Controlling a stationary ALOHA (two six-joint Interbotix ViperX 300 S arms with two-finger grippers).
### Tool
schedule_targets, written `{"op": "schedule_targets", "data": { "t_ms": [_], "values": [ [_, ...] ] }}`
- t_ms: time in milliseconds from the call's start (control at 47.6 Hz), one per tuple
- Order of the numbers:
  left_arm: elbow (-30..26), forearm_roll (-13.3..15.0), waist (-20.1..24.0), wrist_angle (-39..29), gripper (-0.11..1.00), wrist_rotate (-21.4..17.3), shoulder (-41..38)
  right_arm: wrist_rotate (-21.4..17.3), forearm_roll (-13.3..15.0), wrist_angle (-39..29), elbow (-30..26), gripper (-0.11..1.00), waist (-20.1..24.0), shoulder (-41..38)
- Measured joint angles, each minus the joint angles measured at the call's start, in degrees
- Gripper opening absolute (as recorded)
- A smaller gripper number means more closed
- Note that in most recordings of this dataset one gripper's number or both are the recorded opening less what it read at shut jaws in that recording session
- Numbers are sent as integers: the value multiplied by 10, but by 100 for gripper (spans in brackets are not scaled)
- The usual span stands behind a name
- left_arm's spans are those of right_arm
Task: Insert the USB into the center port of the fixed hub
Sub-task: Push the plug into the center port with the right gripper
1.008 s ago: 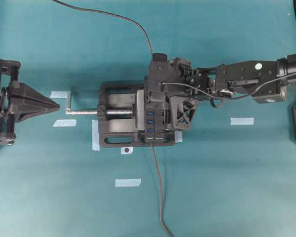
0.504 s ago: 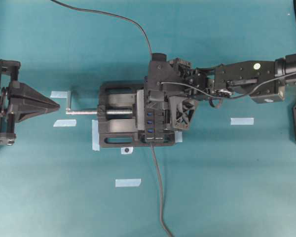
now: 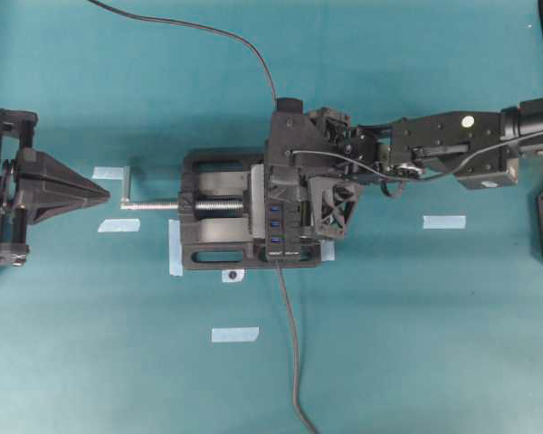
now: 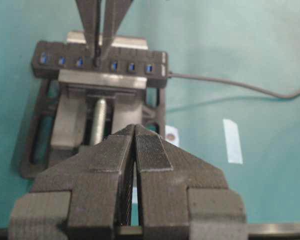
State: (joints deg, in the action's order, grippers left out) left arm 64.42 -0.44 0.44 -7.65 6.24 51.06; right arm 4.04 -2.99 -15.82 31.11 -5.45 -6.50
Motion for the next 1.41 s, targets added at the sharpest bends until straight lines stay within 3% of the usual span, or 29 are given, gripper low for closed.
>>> {"op": "schedule_targets", "data": {
  "t_ms": [504,672,840,966,1407],
  "values": [
    [0,0,0,1,1,0,1,-1,0,-5,-5,11,0,3],
    [0,0,0,0,1,-1,1,0,0,-6,-5,25,2,3],
    [0,1,0,0,1,0,1,0,-1,-13,-4,58,9,-1],
    [0,1,0,1,1,0,1,-1,-1,-14,-4,72,8,-1],
    [0,0,0,0,1,0,1,0,-1,-15,-5,73,9,-1]
  ]
}}
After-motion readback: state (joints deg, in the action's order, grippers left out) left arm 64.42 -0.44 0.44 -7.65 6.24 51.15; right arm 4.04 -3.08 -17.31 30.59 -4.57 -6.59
